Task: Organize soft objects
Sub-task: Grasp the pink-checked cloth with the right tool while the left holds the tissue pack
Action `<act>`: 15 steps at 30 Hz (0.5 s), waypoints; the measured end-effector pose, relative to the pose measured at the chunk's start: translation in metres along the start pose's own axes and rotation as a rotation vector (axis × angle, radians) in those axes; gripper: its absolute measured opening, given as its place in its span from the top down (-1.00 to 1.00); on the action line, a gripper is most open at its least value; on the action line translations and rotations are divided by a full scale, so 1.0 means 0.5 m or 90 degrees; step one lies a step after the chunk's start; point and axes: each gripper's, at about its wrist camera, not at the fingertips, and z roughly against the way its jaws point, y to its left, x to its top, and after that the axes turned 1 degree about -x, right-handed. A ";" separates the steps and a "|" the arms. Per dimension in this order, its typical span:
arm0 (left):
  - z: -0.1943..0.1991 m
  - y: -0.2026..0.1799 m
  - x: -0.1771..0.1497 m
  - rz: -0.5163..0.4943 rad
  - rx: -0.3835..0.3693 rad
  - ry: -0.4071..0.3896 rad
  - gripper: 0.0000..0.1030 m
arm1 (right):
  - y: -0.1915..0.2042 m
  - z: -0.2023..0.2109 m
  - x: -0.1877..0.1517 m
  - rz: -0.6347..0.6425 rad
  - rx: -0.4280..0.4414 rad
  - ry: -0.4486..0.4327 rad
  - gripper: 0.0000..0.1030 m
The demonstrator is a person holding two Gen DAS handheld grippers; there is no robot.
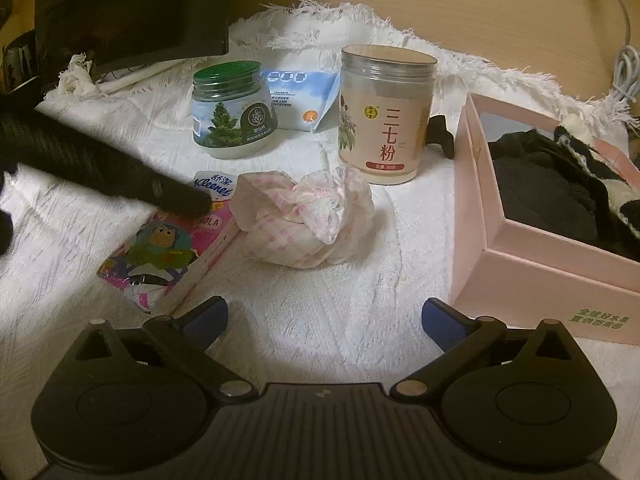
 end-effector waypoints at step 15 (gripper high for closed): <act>-0.012 -0.015 -0.003 -0.031 0.006 -0.008 -0.14 | -0.001 0.031 -0.032 0.005 0.002 0.000 -1.00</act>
